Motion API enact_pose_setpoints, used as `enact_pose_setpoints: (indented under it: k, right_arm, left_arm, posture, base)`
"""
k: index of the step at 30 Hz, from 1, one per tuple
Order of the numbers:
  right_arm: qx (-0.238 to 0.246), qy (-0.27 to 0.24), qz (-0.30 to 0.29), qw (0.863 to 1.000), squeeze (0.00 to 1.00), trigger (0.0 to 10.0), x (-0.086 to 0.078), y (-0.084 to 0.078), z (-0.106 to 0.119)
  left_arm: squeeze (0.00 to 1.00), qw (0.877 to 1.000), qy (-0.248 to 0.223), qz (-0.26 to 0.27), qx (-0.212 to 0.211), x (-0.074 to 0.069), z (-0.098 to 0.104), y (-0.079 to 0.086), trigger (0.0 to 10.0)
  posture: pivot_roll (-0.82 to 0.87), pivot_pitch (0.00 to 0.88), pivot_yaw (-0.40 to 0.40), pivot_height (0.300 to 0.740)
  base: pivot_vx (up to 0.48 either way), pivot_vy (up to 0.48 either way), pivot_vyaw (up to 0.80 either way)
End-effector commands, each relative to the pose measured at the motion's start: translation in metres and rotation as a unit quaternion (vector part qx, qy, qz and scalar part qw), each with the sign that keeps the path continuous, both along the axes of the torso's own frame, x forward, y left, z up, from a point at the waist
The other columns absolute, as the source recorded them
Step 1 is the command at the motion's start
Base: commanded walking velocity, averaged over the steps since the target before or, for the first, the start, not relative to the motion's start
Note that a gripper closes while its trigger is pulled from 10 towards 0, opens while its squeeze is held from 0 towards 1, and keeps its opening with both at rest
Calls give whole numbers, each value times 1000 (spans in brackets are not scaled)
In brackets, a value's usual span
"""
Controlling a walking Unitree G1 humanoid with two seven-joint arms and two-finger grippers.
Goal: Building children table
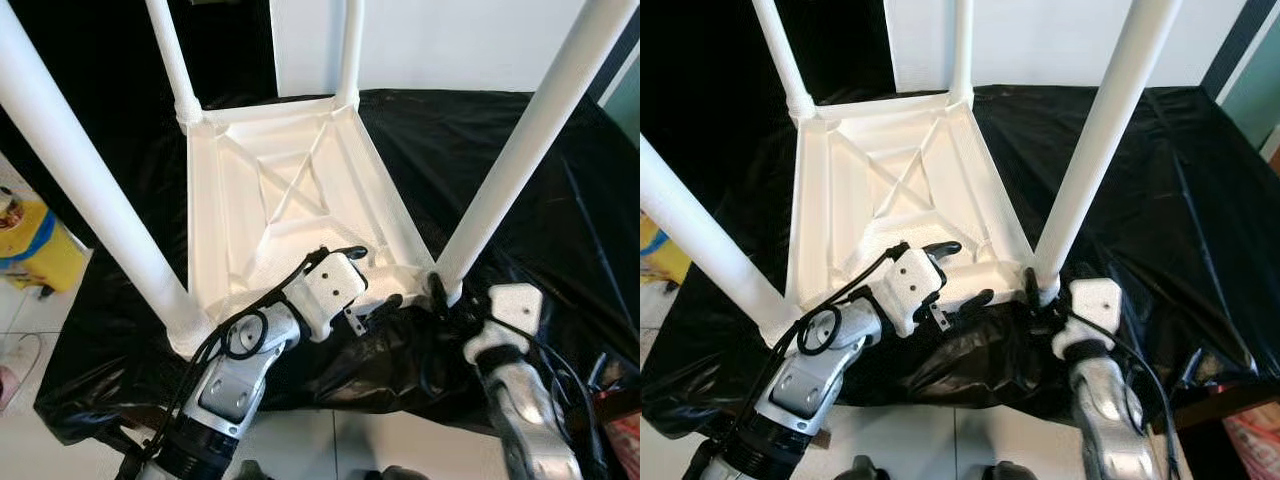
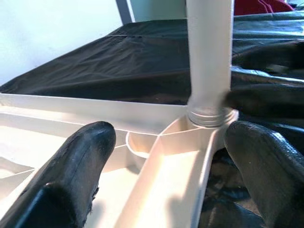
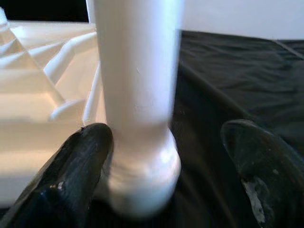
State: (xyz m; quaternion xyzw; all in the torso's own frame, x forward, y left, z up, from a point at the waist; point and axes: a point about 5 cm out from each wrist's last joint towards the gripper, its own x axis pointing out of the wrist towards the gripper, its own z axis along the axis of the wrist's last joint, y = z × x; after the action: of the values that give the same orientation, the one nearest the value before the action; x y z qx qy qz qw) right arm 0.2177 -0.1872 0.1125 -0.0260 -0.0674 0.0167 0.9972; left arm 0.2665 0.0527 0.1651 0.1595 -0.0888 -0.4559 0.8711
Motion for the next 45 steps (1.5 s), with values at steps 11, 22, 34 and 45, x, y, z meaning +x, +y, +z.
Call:
enact_pose_setpoints:
  k: [11,22,34,45]
  right_arm:
    - [-10,51,166,985,0,10000,-22,12,-4]
    - [-2,74,255,964,0,10000,-10,23,-3]
    - [25,51,298,953,0,10000,19,41,12]
    - [58,1,261,964,0,10000,51,60,25]
  left_arm:
    - [0,993,95,-73,-3,-41,-8,22,10000]
    - [0,980,189,-43,-50,-72,-10,58,10000]
    - [0,961,277,9,9,-107,-27,100,10000]
    - [0,929,336,101,120,-121,-42,169,10000]
  posture:
    - [-71,92,-4,740]
    - [2,86,-57,740]
    - [81,69,-103,740]
    - [117,57,-100,740]
  base:
    - [0,0,0]
    - [0,0,0]
    - [0,0,0]
    - [0,0,0]
